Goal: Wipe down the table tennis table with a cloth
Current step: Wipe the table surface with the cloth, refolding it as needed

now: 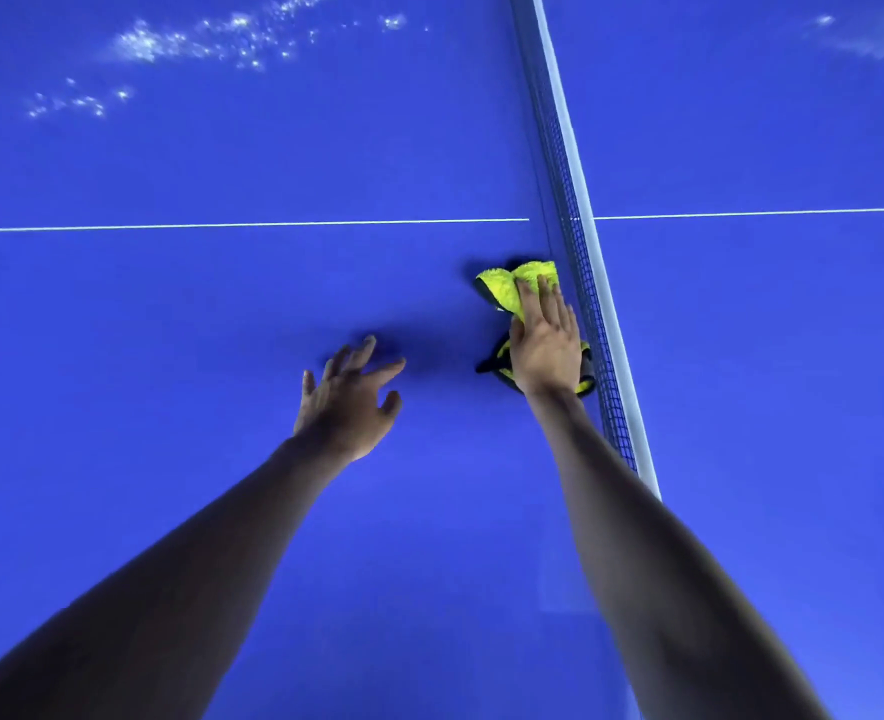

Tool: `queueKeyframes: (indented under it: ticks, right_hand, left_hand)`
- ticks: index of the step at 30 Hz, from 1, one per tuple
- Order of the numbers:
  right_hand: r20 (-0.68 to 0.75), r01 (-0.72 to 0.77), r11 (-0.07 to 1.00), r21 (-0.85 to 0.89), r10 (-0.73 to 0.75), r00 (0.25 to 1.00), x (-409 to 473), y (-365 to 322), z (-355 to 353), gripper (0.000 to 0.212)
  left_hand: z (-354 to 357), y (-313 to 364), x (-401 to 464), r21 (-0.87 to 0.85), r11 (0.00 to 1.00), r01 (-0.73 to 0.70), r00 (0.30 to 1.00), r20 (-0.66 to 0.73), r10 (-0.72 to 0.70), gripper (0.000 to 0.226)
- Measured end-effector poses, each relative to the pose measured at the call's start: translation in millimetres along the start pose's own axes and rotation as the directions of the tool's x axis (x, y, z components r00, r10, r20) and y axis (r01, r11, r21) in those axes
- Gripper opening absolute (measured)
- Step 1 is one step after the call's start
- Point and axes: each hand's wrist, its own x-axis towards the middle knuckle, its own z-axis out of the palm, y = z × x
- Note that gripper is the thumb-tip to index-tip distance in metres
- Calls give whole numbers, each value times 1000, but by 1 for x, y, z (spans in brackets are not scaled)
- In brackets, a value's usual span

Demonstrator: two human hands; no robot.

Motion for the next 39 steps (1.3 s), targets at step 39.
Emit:
queueKeyframes:
  ticks: [39]
  right_hand:
    - [157,214,975,60,-221,963,-399,-111,-41,53]
  left_hand:
    - [85,-192,-403,-81,959,273,932,-224,-285,49]
